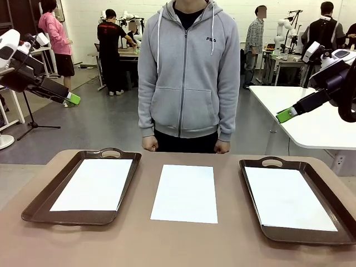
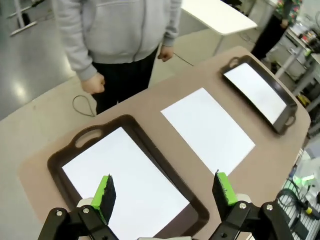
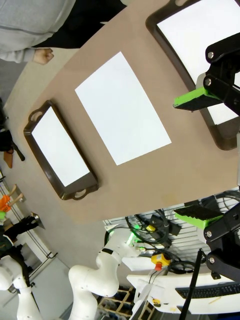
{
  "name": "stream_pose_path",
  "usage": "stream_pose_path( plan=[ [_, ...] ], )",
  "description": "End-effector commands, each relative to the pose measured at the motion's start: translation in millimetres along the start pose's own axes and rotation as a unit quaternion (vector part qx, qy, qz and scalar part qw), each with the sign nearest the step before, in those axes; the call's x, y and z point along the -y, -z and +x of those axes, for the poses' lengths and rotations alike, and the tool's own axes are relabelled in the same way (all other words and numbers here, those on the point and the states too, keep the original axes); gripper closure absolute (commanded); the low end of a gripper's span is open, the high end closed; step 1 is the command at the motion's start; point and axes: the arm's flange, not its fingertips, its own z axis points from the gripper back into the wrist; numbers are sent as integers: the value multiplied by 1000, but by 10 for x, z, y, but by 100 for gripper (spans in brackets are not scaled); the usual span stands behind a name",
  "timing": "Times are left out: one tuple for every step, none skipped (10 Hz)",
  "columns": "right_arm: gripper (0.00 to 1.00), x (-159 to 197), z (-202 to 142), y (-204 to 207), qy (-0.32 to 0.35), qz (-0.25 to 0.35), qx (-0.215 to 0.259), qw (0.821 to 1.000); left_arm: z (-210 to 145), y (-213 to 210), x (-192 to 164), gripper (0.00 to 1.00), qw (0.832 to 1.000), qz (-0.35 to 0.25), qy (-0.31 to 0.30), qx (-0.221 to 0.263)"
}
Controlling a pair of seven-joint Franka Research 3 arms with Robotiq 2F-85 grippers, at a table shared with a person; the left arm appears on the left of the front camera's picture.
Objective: Sort the A4 documents.
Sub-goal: Receive the A4 Paper.
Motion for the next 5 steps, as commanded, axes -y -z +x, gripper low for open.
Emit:
stream_pose_path(
  plan=[
    [1,4,7,7,-5,4,3,1000,-215,33,33,0,998,-7,70,4],
    [1,4,7,7,-5,4,3,1000,-266,11,94,0,997,1,81,9],
    [1,4,7,7,-5,4,3,1000,-302,-22,113,0,997,6,77,14],
    [1,4,7,7,-5,4,3,1000,-315,-11,126,0,997,8,77,14],
    [1,4,7,7,-5,4,3,1000,-308,10,139,0,997,8,74,19]
  ],
)
